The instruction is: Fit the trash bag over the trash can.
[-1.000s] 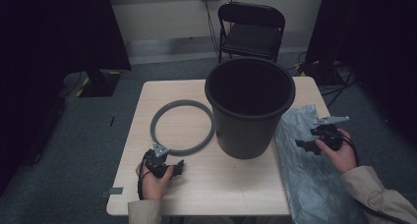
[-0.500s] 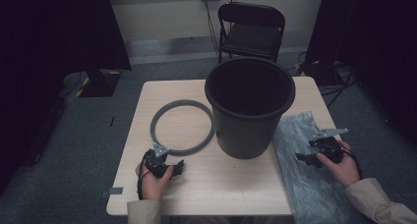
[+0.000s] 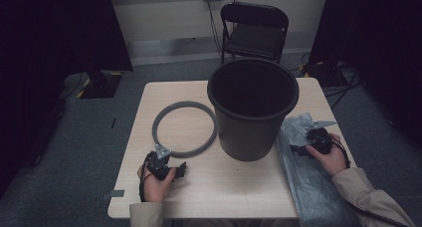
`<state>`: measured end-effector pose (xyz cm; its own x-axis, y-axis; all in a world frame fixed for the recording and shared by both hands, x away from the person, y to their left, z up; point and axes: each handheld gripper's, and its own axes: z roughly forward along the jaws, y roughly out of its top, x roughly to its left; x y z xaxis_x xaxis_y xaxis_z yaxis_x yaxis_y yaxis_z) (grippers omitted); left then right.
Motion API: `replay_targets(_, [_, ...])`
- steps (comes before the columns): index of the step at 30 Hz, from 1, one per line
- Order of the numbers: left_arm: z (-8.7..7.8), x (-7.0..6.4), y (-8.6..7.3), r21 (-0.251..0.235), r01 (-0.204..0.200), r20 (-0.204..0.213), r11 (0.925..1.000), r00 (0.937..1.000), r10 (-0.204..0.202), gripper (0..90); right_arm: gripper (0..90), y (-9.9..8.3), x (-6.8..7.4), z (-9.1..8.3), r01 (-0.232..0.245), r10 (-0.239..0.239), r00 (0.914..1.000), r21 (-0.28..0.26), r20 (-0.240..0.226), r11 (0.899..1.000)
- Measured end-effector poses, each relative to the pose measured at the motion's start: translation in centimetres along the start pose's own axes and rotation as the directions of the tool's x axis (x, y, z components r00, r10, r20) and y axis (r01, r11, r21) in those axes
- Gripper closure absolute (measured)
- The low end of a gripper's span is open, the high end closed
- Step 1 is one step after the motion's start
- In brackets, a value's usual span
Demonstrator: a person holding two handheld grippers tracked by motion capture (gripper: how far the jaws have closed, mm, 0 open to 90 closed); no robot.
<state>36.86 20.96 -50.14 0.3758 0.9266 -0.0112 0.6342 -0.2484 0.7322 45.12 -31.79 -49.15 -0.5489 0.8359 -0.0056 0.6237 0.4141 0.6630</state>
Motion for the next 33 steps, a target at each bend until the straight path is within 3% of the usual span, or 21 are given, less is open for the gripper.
replay_targets(2, [0.0, 0.0, 0.0, 0.0, 0.001, 0.0, 1.0, 1.0, -0.001, 9.6, 16.9, 0.3, 0.1, 0.0, -0.003, 0.003, 1.0, 0.01, 0.004, 1.0])
replay_targets(3, [0.0, 0.0, 0.0, 0.001, 0.002, -0.002, 1.0, 1.0, -0.002, 9.7, 22.5, 0.3, 0.3, 0.0, -0.006, 0.006, 1.0, 0.009, 0.003, 1.0])
replay_targets(4, [0.0, -0.1, 0.0, 0.001, 0.002, -0.001, 1.0, 1.0, -0.002, 9.7, 34.6, 0.5, 0.5, -0.2, 0.004, -0.003, 1.0, 0.008, -0.005, 1.0])
replay_targets(5, [0.0, -0.1, 0.0, 0.001, 0.002, -0.001, 1.0, 1.0, -0.002, 9.6, 34.6, 0.5, 0.5, -0.2, 0.004, -0.003, 1.0, 0.008, -0.005, 1.0])
replay_targets(6, [0.0, -0.1, 0.0, 0.0, 0.002, -0.001, 1.0, 1.0, -0.002, 9.6, 52.7, 0.6, 1.1, -0.3, 0.011, -0.011, 0.9998, -0.002, -0.018, 1.0])
replay_targets(9, [0.0, 0.0, 0.0, 0.004, -0.003, 0.0, 1.0, 1.0, 0.003, 9.7, 56.2, 0.6, 1.5, -0.4, 0.002, -0.002, 0.9999, -0.011, -0.013, 1.0])
replay_targets(12, [0.0, -0.1, 0.0, 0.003, -0.002, 0.0, 1.0, 1.0, 0.002, 9.7, 76.6, 0.6, 2.1, -0.5, 0.007, -0.007, 0.9996, -0.005, -0.028, 1.0])
replay_targets(16, [-0.1, -0.1, 0.0, 0.002, -0.003, 0.0, 1.0, 1.0, 0.003, 9.7, 89.4, 1.0, 2.4, -0.5, 0.0, 0.002, 0.998, 0.02, -0.063, 1.0])
replay_targets(21, [0.0, -0.1, 0.0, 0.002, -0.002, 0.001, 1.0, 1.0, 0.002, 9.7, 90.0, 1.1, 1.5, -0.8, -0.028, 0.034, 0.9921, 0.053, -0.121, 0.998])
replay_targets(22, [-0.1, -0.1, 0.0, 0.002, -0.003, 0.001, 1.0, 1.0, 0.003, 9.7, 90.0, 1.1, 0.8, -1.8, -0.061, 0.068, 0.9869, 0.049, -0.147, 0.997])
replay_targets(24, [-0.1, -0.1, 0.0, 0.003, -0.003, 0.001, 1.0, 1.0, 0.003, 9.6, 90.0, 1.3, 0.3, -2.7, -0.078, 0.086, 0.9825, 0.054, -0.165, 0.995])
replay_targets(33, [0.0, -0.1, 0.0, 0.002, -0.003, 0.001, 1.0, 1.0, 0.003, 9.6, 90.0, 2.5, -1.5, -6.6, -0.093, 0.097, 0.9802, 0.029, -0.173, 0.995])
